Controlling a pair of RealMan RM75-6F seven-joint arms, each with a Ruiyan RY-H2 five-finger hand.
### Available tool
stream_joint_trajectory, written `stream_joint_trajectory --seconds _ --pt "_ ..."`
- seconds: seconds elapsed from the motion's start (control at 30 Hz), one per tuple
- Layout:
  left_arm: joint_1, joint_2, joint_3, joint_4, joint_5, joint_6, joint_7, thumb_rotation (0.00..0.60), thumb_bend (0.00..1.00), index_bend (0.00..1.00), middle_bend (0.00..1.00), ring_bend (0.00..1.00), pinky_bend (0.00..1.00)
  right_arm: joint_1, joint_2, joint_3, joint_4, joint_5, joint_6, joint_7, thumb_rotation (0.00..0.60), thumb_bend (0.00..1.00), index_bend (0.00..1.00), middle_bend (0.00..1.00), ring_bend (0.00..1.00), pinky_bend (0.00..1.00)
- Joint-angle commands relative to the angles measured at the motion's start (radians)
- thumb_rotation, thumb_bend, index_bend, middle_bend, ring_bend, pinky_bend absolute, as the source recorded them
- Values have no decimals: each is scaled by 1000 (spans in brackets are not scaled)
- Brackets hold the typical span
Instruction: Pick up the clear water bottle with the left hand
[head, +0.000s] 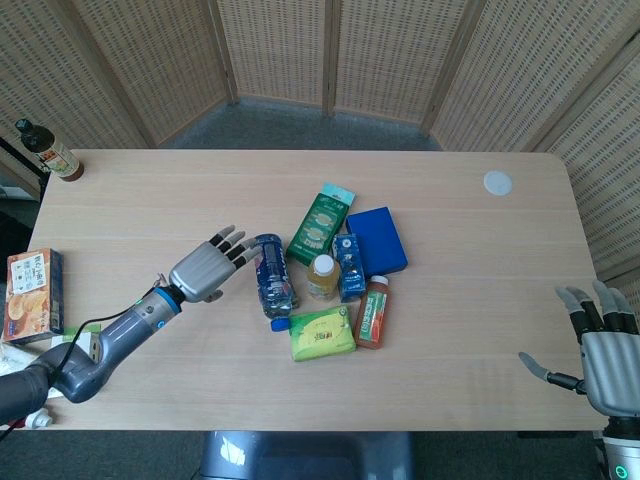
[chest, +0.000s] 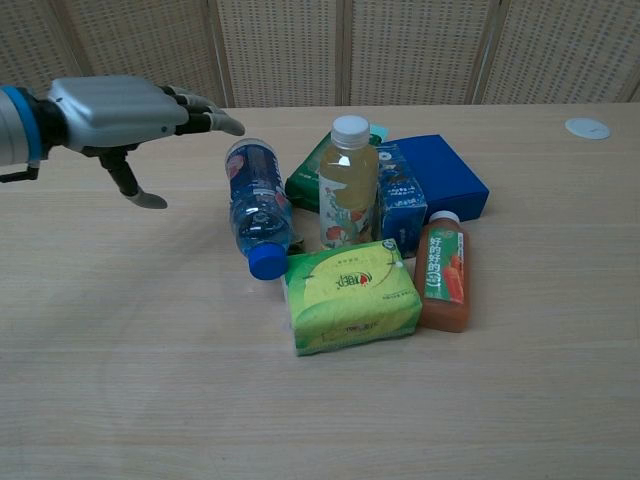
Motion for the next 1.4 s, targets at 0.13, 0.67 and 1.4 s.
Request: stream_joint_trajectory --seconds 0.13,0.67,1.4 --pt "-89 -120 -7 138 23 -40 -58 600 261 0 0 0 0 -9 19 7 0 12 10 8 272 170 135 205 0 0" --pt "-191 -291 48 367 50 -93 -145 600 259 2 0 0 0 -34 44 12 6 23 37 25 271 171 135 205 0 0" --pt "-45 -262 16 387 18 273 -306 600 187 841 893 818 756 -15 21 20 10 14 8 29 269 171 135 205 0 0"
